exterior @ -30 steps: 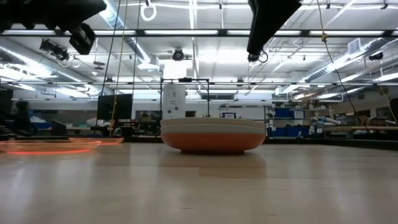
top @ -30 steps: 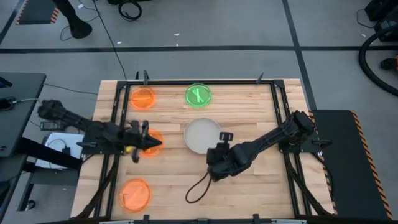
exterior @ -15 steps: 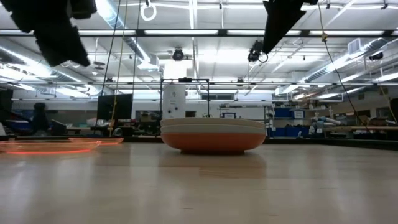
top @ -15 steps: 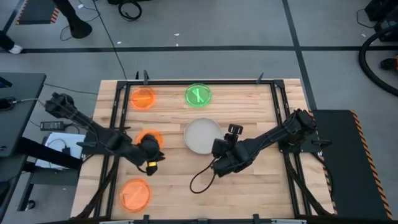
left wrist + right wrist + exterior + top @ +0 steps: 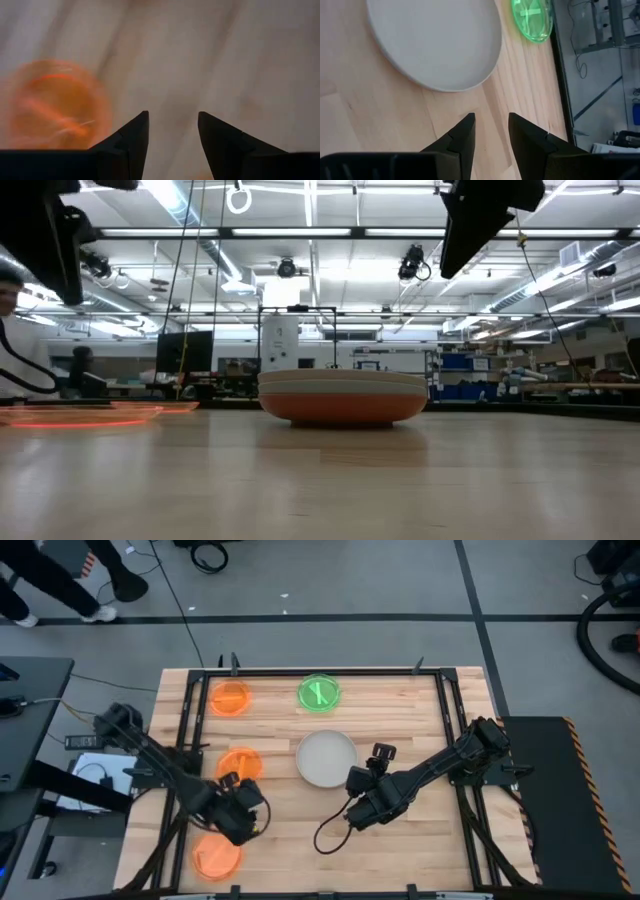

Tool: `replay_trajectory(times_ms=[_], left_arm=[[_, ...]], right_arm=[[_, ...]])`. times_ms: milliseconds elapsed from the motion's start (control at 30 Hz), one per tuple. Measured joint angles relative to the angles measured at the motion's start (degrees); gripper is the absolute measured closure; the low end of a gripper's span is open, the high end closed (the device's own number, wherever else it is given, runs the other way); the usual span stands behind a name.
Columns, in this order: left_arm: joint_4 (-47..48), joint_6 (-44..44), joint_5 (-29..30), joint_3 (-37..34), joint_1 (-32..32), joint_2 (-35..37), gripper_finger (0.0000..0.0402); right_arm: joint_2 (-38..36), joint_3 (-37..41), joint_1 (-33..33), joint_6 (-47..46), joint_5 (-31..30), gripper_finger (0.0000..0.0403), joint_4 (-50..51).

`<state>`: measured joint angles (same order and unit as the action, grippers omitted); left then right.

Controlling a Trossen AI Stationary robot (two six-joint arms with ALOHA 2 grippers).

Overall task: Stack plastic plates
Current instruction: Stack the middle orange plate on top of the top orange plate

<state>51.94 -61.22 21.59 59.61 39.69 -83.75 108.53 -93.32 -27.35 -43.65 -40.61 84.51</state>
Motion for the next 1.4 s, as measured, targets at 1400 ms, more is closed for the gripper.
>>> replay_trajectory(times_ms=[1400], left_arm=[[9.9,1.9,-3.4,1.9,-16.1,-23.2,0.0224]], right_arm=[[0.1,0.0,-0.1,-0.1,4.7,0.0277,0.2]])
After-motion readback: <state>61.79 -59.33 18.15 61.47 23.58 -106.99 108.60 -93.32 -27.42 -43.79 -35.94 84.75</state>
